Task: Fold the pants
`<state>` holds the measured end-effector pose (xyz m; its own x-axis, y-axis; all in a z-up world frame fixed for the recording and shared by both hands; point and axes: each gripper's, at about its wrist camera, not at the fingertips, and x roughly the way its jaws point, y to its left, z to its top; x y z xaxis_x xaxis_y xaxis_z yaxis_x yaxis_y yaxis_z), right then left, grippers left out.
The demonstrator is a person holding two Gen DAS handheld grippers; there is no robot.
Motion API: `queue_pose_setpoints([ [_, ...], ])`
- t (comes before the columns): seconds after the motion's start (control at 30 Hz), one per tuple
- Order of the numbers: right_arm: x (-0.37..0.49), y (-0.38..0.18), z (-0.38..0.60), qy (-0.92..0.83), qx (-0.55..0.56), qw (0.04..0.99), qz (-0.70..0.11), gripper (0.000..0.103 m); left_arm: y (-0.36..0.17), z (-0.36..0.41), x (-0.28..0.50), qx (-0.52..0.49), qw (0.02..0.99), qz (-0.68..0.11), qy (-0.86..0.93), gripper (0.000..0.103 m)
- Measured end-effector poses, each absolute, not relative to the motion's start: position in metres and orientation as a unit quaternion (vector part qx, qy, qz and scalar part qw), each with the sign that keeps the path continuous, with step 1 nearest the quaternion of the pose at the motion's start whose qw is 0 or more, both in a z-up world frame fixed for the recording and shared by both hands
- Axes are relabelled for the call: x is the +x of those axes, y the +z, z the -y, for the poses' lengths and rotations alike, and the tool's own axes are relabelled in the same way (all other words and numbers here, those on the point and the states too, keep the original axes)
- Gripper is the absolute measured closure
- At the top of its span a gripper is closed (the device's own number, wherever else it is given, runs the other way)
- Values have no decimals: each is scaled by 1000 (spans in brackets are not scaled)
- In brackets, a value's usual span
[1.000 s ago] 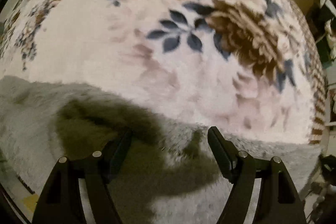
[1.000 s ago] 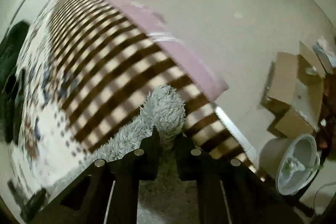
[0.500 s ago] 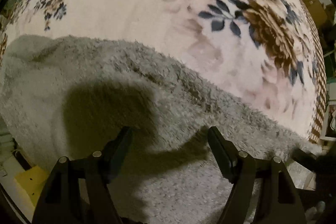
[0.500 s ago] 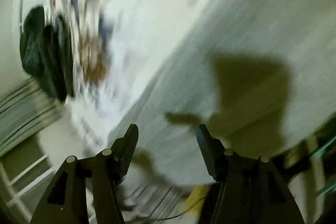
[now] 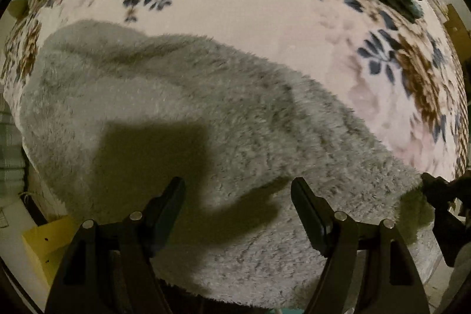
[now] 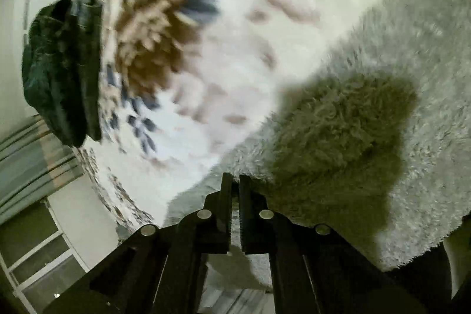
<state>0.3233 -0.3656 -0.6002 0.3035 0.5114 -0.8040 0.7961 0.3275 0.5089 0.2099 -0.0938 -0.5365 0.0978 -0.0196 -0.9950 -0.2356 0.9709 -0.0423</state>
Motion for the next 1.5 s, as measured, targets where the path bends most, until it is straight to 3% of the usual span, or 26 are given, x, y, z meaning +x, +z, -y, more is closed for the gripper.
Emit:
queue_pose_setpoints([
  [0.13,326,-620,368,-97,558,552,-613,95,-539,88,208,-85,735,-670,60,30],
  [0.2,320,-615,370,-79,565,560,-601,73,-538,98,221,-74,740,-666,51,30],
  [0.23,312,-608,376,-74,576,566,-586,46,-537,98,222,-71,742,-665,48,30],
  [0.27,299,-599,384,-69,590,572,-565,34,-533,94,223,-70,742,-665,44,30],
  [0.47,212,-568,440,-151,569,599,-543,34,-546,133,254,-44,746,-665,5,30],
  [0.67,95,-576,496,-260,561,593,-515,34,-574,154,294,-13,747,-665,21,27],
  [0.9,-10,-580,570,-353,581,606,-412,34,-533,161,258,-29,747,-664,6,28],
  [1.03,-43,-595,615,-344,602,617,-372,34,-523,195,219,-25,729,-682,-44,28],
  [1.3,-26,-640,643,-304,631,640,-316,34,-588,273,191,53,672,-729,-116,27],
  [1.37,-23,-634,642,-276,633,667,-278,51,-594,274,195,46,676,-726,-117,17],
  [1.47,-18,-634,648,-250,628,685,-271,51,-604,274,203,9,668,-733,-130,0],
  [1.5,-15,-641,653,-241,630,685,-277,51,-609,275,207,8,664,-736,-127,0],
])
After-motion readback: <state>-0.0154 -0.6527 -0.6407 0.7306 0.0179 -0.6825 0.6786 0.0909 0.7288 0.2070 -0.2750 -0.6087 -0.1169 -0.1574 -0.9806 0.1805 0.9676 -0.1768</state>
